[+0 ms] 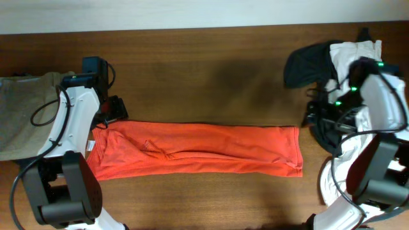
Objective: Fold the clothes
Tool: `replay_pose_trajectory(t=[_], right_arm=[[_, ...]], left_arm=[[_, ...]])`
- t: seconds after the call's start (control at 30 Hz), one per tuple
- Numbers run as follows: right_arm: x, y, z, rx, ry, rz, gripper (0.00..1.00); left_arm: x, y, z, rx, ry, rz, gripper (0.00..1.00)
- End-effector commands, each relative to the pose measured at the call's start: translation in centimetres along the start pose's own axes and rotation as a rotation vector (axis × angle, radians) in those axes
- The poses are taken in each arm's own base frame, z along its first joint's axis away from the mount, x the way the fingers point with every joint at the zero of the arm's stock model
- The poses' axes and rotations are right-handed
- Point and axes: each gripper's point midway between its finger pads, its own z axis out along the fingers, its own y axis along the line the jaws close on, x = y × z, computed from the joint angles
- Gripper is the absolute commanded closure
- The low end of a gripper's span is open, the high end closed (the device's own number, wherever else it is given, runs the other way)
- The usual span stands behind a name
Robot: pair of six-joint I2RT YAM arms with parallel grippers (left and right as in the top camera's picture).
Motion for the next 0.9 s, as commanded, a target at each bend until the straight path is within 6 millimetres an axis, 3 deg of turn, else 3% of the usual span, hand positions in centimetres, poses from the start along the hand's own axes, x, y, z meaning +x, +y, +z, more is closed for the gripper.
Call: replay_pose_trajectory(t=[0.0,0.2,0.27,0.3,0.37,0.5,0.57,0.63,0.67,0.7,0.77,0.83,0.87], right_arm=[[1.6,2.7,3.7,-0.006,0.082,-0.122,0.01],[2.8,2.0,10.0,-0.005,0.073,-0.145,0.04],[3.4,3.1,11.4,-0.088,0.067,-0.141,0.07],[3.7,3.8,11.5,-0.131,0.073,-0.137,0.12],[4.5,4.9,11.4,-0.196,0.099,-0.123,0.36],[5.2,5.2,11.3,-0.215,0.126,-0.111,0.61],[4.9,5.2,11.3,-0.215,0.114,-0.115,0.94],[3.9,5.1,11.3,-0.208,0.075,-0.127,0.96],[2.9,4.8,10.8,-0.201,0.042,-0.129,0.96],[1.4,2.8,9.5,-0.099,0.013,-0.054,0.96],[-1.5,-0.3,4.8,0.054,-0.056,0.020,0.96],[-3.0,-0.4,0.8,0.107,-0.104,0.008,0.96],[-3.1,0.4,0.0,0.110,-0.106,-0.015,0.96]], left_arm=[[-0.3,0.0,-0.7,0.013,-0.019,-0.006,0.18],[-0.3,0.1,-0.7,0.013,-0.017,-0.006,0.18],[-0.3,0.1,-0.7,0.013,-0.016,-0.006,0.17],[-0.3,0.1,-0.7,0.012,-0.016,-0.006,0.18],[-0.3,0.1,-0.7,0.012,-0.015,-0.006,0.17],[-0.3,0.1,-0.7,0.012,-0.016,-0.006,0.17],[-0.2,0.1,-0.7,0.011,-0.014,-0.006,0.17],[-0.2,0.1,-0.7,0.011,-0.014,-0.006,0.17],[-0.2,0.1,-0.7,0.011,-0.013,-0.005,0.17],[-0.1,0.2,-0.7,0.008,-0.009,-0.005,0.17],[0.1,1.0,-0.6,-0.001,0.007,-0.022,0.17],[0.2,1.8,-0.5,-0.002,0.020,-0.043,0.17],[0.3,2.0,-0.5,-0.005,0.027,-0.047,0.17]])
